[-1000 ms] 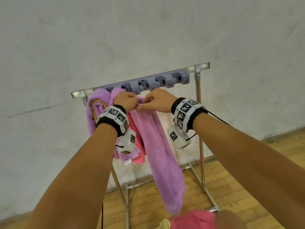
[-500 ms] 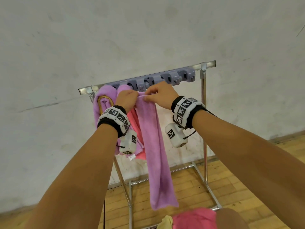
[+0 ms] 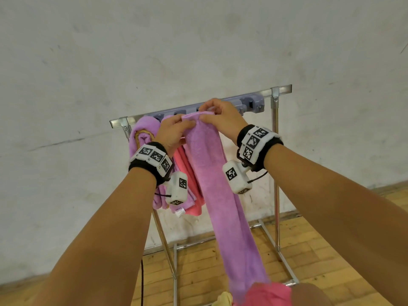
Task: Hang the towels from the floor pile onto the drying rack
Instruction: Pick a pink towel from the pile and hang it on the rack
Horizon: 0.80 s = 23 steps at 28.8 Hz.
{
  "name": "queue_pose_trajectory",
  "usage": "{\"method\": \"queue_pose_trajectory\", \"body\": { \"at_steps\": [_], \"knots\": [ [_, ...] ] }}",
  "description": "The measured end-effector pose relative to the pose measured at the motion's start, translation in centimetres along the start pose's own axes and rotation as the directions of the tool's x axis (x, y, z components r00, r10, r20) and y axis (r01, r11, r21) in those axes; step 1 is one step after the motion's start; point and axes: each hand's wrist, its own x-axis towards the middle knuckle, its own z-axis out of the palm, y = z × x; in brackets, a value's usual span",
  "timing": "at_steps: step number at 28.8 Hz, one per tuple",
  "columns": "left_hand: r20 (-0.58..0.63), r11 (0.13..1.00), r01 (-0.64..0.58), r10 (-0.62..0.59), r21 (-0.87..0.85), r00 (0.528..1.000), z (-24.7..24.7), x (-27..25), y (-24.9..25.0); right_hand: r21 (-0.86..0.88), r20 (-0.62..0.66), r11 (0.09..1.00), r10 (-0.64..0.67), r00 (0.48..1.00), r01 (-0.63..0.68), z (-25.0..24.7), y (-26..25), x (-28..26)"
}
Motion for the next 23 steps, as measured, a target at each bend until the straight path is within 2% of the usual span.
{"method": "queue_pose_trajectory", "body": {
  "at_steps": [2, 5, 8, 12, 15, 19, 22, 23],
  "knots": [
    [-0.018, 0.998, -0.034, 0.033, -0.043, 0.999, -0.1, 0.1, 0.4, 0.097, 0.024, 0.991, 0.093, 0.995, -0.095, -0.2, 0.3, -0.2],
    [-0.07, 0.99, -0.088, 0.081, -0.107, 0.994, -0.3, 0.5, 0.9, 0.116, 0.146, 0.967, 0.21, 0.967, -0.227, -0.4, 0.9, -0.6],
    [-0.075, 0.989, -0.079, 0.07, -0.128, 0.995, -0.3, 0.4, 1.0, 0.156, 0.165, 0.969, 0.168, 0.972, -0.194, -0.7, 0.8, -1.0],
    [0.056, 0.995, 0.091, -0.09, -0.027, 0.994, -0.1, -0.2, 0.0, 0.217, 0.079, 0.966, 0.126, 0.989, -0.141, -1.0, 0.3, -0.9],
    [0.026, 0.997, 0.033, -0.031, -0.076, 0.999, 0.2, -0.3, -0.1, 0.271, 0.11, 0.947, 0.145, 0.983, -0.17, -1.0, 0.3, -1.1],
    [-0.017, 0.98, -0.039, 0.037, -0.195, 0.999, -0.3, 0.2, 0.9, 0.195, 0.284, 0.928, 0.257, 0.924, -0.318, -0.8, 1.1, -2.0],
    [-0.103, 0.985, -0.027, 0.009, -0.171, 0.995, -0.5, 0.7, 0.8, 0.186, 0.275, 0.937, 0.24, 0.931, -0.296, -0.8, 1.2, -2.2],
    [-0.07, 0.987, 0.01, -0.021, -0.159, 0.997, -0.4, 0.7, 0.5, 0.189, 0.248, 0.944, 0.22, 0.943, -0.27, -0.9, 1.2, -2.1]
  ]
}}
